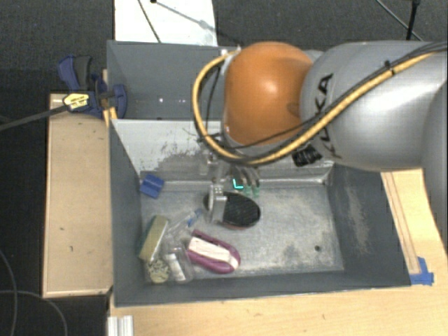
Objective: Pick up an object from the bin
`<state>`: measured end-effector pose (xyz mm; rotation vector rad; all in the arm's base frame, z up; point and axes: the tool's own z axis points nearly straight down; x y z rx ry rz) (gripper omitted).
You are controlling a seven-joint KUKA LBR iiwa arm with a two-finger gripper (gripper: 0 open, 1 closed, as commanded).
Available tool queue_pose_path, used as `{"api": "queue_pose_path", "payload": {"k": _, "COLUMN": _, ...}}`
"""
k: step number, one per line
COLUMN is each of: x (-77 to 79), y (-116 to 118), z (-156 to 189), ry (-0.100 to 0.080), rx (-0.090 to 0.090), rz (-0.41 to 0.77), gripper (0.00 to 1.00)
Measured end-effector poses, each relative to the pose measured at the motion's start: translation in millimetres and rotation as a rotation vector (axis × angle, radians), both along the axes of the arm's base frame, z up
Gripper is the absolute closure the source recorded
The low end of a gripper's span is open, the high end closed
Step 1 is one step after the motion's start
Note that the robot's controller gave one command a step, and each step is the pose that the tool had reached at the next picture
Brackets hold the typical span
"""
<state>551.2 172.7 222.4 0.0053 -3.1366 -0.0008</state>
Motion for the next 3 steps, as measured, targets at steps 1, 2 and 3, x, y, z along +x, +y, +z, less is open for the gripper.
{"api": "queue_pose_path", "payload": {"k": 1, "x": -31.6, "y": -58, "z": -82, "ry": 0.003, "rx": -0.004, "rz": 0.009, "gripper": 0.0}}
{"api": "queue_pose_path", "payload": {"k": 2, "x": 9.3, "y": -106, "z": -136, "ry": -0.012, "rx": -0.002, "rz": -0.204, "gripper": 0.0}}
{"api": "queue_pose_path", "payload": {"k": 3, "x": 10.1, "y": -104, "z": -134, "ry": -0.015, "rx": 0.001, "rz": -0.206, "gripper": 1.0}}
